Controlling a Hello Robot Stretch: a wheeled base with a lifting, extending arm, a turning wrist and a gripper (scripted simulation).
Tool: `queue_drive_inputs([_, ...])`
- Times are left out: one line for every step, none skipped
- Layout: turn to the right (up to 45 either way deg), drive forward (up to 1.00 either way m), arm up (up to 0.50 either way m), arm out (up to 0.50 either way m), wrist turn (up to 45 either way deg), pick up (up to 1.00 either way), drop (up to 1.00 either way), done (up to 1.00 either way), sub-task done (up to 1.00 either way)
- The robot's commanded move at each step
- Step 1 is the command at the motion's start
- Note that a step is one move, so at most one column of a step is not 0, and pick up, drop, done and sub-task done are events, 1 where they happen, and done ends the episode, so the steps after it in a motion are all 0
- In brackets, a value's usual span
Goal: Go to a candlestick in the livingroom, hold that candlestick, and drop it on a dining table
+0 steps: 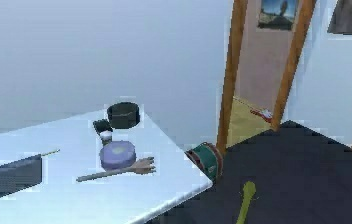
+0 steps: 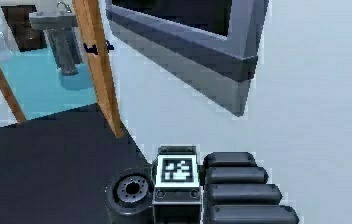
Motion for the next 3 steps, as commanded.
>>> queue_drive_inputs([-45.0, 0.0, 0.0, 0.0, 0.0, 0.0, 0.0, 0.0, 0.0])
queue_drive_inputs([-45.0, 0.0, 0.0, 0.0, 0.0, 0.0, 0.0, 0.0, 0.0])
queue_drive_inputs([-24.0, 0.0, 0.0, 0.0, 0.0, 0.0, 0.0, 0.0, 0.0])
